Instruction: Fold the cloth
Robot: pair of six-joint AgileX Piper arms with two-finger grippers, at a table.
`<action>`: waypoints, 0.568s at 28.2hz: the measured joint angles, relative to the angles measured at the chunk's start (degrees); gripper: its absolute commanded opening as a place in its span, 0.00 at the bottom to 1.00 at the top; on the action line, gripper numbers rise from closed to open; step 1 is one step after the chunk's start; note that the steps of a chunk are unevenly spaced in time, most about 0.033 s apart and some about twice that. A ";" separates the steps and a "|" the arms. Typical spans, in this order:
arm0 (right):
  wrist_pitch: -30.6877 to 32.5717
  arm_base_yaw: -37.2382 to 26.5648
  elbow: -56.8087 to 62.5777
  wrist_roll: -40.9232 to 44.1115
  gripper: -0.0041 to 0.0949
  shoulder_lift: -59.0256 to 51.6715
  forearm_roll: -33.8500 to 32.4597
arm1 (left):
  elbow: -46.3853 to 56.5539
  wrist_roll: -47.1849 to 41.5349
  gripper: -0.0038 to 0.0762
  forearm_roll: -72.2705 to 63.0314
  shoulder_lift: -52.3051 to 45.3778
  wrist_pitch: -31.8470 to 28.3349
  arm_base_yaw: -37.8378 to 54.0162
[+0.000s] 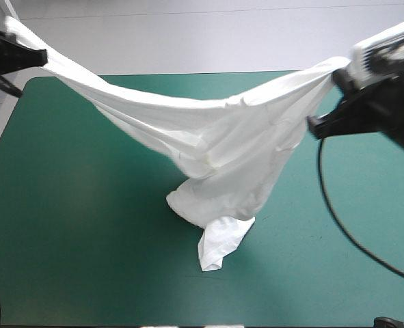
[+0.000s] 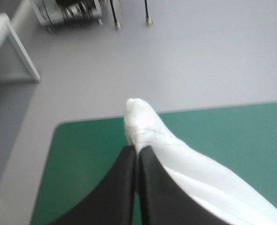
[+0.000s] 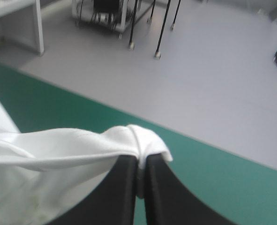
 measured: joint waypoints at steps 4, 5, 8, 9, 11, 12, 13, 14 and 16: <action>-0.17 0.00 -13.48 -4.79 0.02 -0.33 -5.48 | -8.26 -0.04 0.04 3.78 -5.80 -0.54 0.00; -0.53 0.00 -15.12 -5.44 0.02 -0.33 -6.08 | -9.56 -0.04 0.04 4.29 -6.41 -0.97 0.00; -3.76 0.00 -19.86 -7.83 0.02 -0.38 -6.80 | -12.79 0.01 0.04 4.34 -8.01 -3.51 0.00; -5.46 0.00 -21.20 -8.57 0.02 -0.32 -6.80 | -13.74 0.13 0.04 4.34 -8.24 -4.68 0.00; -9.47 0.00 -23.10 -9.54 0.02 -0.32 -6.80 | -15.27 0.76 0.04 4.34 -8.45 -6.92 0.00; -11.35 0.00 -23.99 -9.85 0.02 -0.27 -6.80 | -15.85 1.10 0.04 4.34 -8.45 -8.06 0.00; -12.88 0.00 -24.87 -10.22 0.02 -0.28 -6.80 | -16.16 1.32 0.04 4.29 -8.45 -9.22 0.00; -13.87 0.00 -25.37 -10.54 0.02 -0.28 -6.80 | -16.36 1.54 0.04 4.29 -8.45 -9.66 0.00; -16.10 0.00 -26.04 -10.85 0.02 -0.28 -6.80 | -16.48 2.42 0.04 3.93 -8.45 -10.41 0.00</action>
